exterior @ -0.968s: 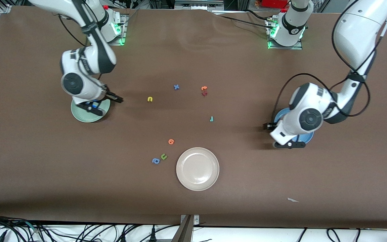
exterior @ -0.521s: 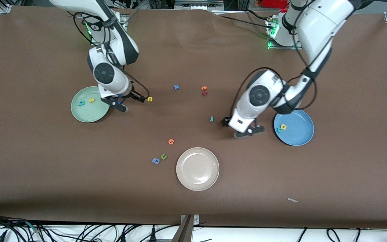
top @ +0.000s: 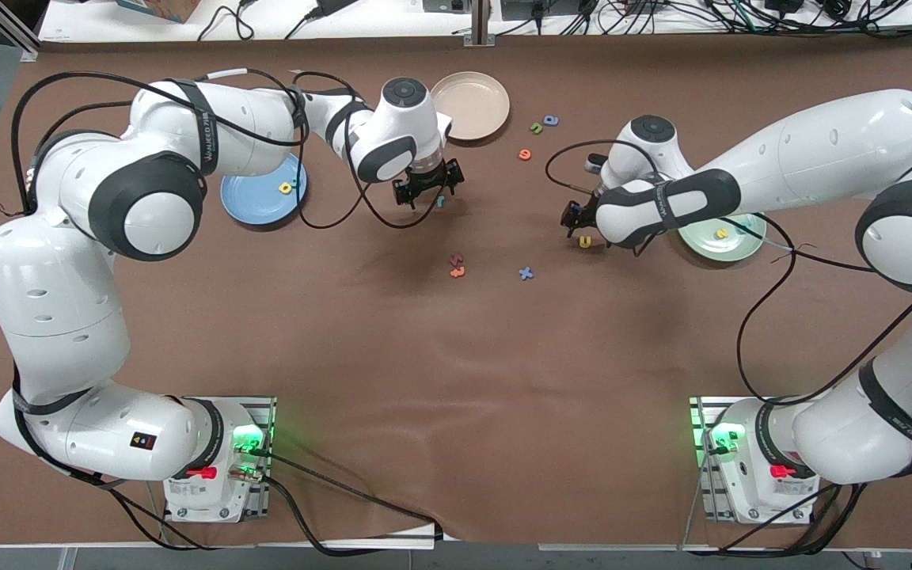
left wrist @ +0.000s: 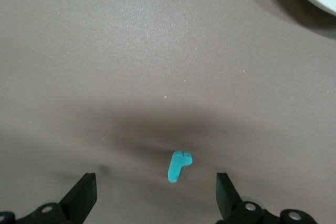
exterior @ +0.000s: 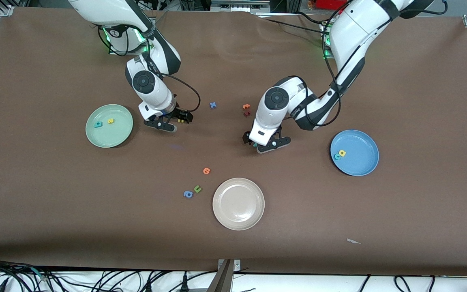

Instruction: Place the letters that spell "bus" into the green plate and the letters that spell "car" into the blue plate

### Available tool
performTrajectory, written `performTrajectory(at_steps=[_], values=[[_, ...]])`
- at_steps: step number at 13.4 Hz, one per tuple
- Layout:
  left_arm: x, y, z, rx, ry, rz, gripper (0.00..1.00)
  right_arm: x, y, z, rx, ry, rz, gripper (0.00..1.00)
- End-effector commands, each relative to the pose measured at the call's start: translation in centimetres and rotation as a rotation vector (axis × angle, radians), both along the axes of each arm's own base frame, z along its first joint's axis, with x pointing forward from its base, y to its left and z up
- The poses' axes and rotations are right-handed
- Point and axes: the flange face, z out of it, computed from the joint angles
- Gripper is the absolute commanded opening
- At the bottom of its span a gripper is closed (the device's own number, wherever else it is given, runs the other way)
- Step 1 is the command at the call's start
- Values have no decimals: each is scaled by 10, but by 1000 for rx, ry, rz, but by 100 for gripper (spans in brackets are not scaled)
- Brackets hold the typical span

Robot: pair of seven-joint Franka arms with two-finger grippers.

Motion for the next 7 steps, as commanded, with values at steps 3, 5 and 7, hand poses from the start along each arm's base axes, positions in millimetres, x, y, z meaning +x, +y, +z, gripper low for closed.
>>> performTrajectory(at_steps=[3,5,7], values=[[-8,-16,-15,7,-21,11,90,-5,-4,-2,8,-16,54,75],[-4,-20,-18,1,-20,26,82,-5,-5,-2,7,-14,54,63],[-5,-23,-18,1,-21,21,68,-5,-5,-2,7,-14,54,44]])
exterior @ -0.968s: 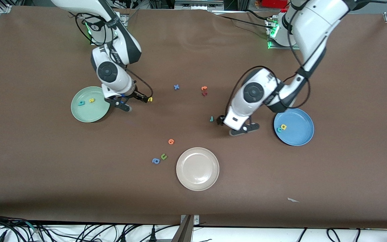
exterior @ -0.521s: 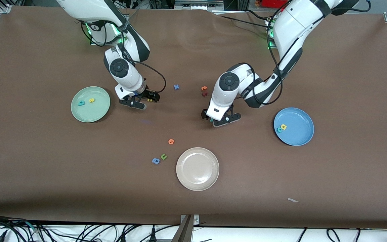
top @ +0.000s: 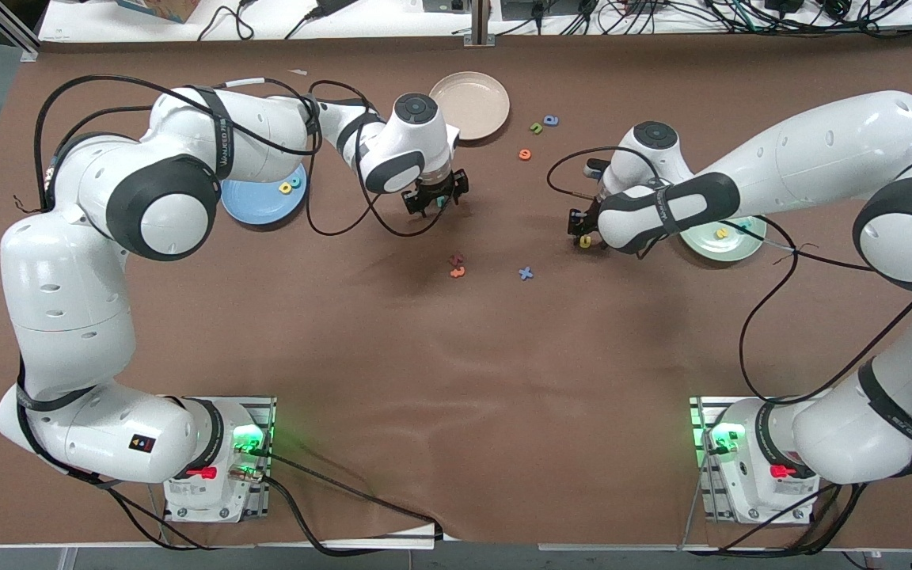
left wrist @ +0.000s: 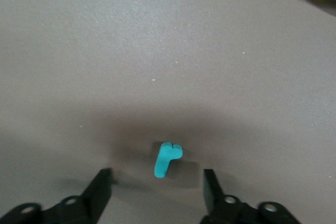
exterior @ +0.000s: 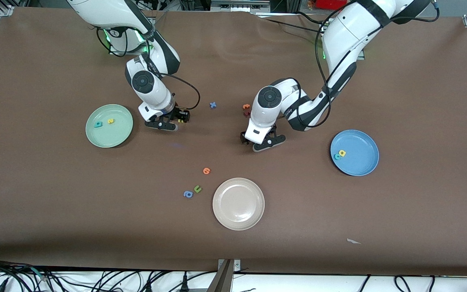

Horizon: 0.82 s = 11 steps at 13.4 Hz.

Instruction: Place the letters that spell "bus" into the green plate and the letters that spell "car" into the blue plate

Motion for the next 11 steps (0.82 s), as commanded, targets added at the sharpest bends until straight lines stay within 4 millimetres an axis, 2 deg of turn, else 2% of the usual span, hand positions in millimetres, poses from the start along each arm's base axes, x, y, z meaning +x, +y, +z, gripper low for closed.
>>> performTrajectory(at_steps=[1,4,5,7,9,11], values=[[8,-7,0,3,-30,6,58,-4,-3,0,1,-5,16,35],[13,-8,1,2,-31,11,35,-4,-3,-1,0,-2,13,18],[13,-7,-1,4,-31,11,34,-4,-4,0,-2,1,9,13],[15,-3,-7,13,-28,15,28,-3,-6,7,-13,15,8,9],[14,-2,-9,22,-29,13,20,6,-23,26,-49,44,-6,9],[14,-2,-9,22,-29,12,16,14,-49,44,-80,73,5,9]])
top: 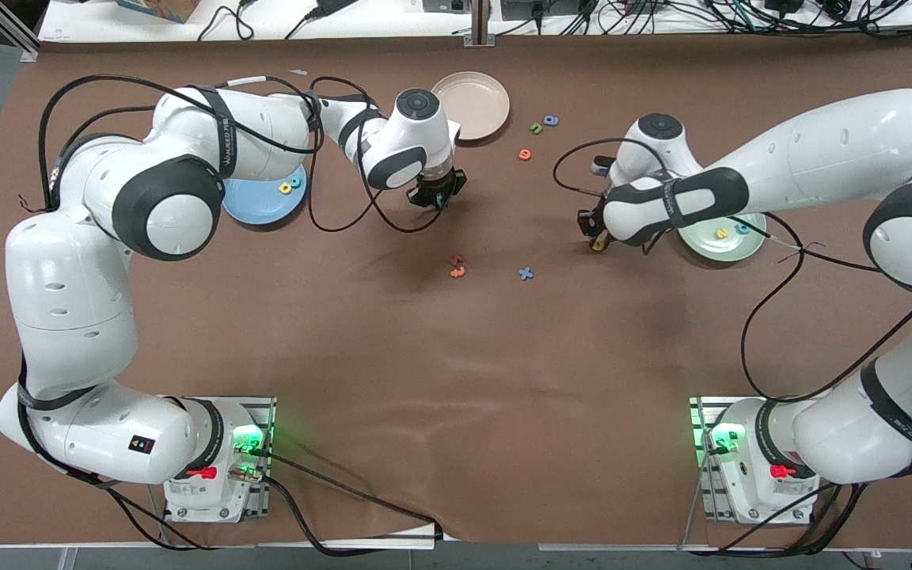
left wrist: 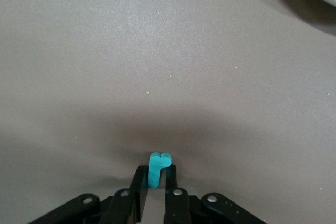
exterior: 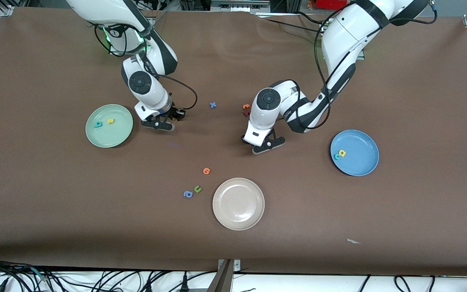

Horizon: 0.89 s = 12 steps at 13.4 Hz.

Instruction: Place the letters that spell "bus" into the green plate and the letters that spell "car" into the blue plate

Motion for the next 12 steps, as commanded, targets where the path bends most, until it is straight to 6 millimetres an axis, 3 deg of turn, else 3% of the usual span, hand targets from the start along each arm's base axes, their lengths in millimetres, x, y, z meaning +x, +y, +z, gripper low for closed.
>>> performTrajectory(at_steps=[1,5,8,10,12], values=[[5,-1,-10,16,-23,-2,16,12,-43,30,-34,34,32,9],[13,8,-3,43,-19,0,11,30,-123,47,-48,91,69,9],[27,24,7,84,6,-6,5,35,-181,40,-47,133,81,9],[42,47,15,108,35,-2,3,27,-201,30,-48,168,76,9],[59,81,36,103,97,-44,2,20,-203,19,-53,194,75,9]])
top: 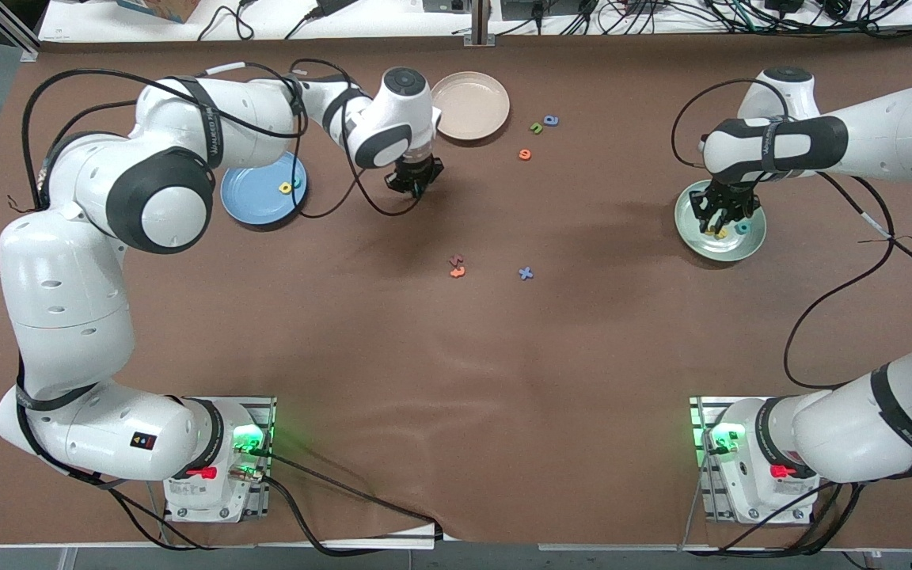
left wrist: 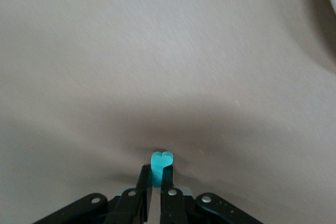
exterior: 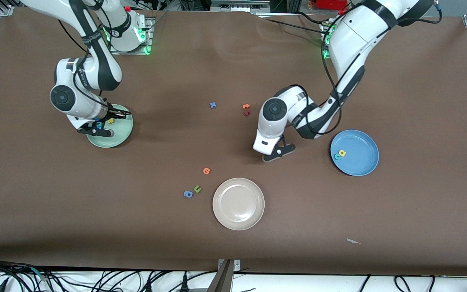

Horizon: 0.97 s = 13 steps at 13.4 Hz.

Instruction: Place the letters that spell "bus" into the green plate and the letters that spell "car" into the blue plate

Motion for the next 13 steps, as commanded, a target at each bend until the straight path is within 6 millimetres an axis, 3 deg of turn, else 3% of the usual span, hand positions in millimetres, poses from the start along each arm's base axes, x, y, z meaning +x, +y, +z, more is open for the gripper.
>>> performTrajectory(at_steps=[1,4,5,7,8,10,12,13], values=[[25,53,39,-1,86,-72,2,-11,0,-11,-1,35,14,9],[51,134,68,11,203,-202,2,-12,-1,-21,-7,46,14,12],[56,160,74,20,234,-232,2,-10,-2,-20,-7,43,13,22],[62,213,82,24,303,-298,2,-6,-2,-14,-3,28,9,84],[64,239,80,16,340,-350,2,-3,-4,-7,-1,18,3,94],[63,276,69,-8,380,-388,3,6,-4,16,11,-13,0,98],[63,288,50,-10,408,-418,8,17,-2,51,23,-8,-7,99],[64,292,44,17,413,-450,31,25,-4,71,28,-7,-14,99]])
